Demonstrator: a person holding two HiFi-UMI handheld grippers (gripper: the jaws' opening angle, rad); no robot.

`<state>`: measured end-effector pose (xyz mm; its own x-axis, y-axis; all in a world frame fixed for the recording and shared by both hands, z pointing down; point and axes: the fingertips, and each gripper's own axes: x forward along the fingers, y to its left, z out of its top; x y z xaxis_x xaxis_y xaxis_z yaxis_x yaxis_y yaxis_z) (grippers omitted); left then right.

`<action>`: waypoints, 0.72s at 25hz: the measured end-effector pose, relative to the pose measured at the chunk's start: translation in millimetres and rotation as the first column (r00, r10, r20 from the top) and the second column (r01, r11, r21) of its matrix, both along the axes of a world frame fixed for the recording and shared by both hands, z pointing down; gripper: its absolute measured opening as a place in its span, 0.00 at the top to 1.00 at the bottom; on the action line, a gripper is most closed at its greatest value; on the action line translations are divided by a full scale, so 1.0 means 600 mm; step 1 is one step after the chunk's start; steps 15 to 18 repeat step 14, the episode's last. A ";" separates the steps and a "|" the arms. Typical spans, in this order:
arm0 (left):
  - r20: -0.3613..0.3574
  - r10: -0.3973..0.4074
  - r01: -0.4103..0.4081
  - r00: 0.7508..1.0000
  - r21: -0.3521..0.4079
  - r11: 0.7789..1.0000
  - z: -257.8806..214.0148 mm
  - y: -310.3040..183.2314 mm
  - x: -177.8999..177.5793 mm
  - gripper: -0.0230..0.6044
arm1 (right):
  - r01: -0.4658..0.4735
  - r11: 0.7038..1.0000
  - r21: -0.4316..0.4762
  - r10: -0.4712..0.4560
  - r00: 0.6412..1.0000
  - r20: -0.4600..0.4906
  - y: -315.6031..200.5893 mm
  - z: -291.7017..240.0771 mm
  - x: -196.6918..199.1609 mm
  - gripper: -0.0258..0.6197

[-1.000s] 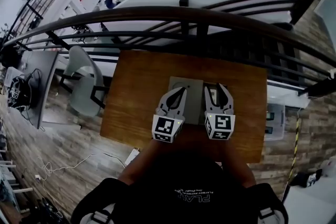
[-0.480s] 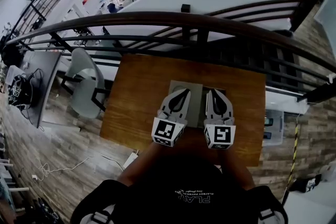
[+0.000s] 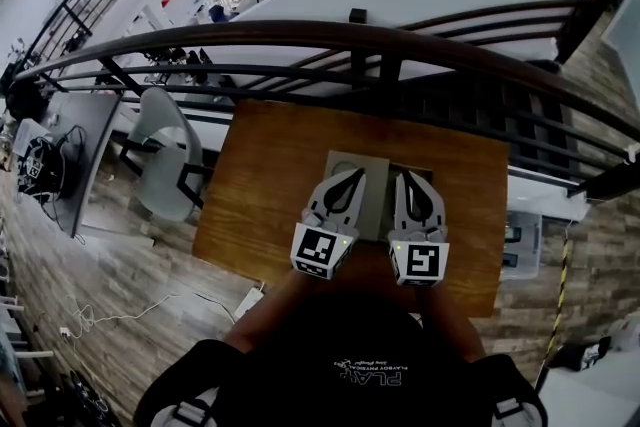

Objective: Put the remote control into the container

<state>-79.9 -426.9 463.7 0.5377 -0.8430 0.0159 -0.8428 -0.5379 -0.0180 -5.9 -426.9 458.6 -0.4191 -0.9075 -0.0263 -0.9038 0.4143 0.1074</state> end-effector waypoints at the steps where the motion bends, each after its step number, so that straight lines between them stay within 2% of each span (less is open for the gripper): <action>1: -0.001 -0.001 0.001 1.000 -0.002 1.000 0.001 0.000 -0.002 0.96 | 0.002 1.000 -0.003 -0.002 1.000 0.000 0.000 0.002 -0.002 0.91; 18: 0.009 -0.008 0.009 1.000 -0.018 1.000 0.012 0.000 -0.003 0.96 | 0.013 1.000 -0.009 -0.013 1.000 0.004 -0.003 0.004 -0.010 0.91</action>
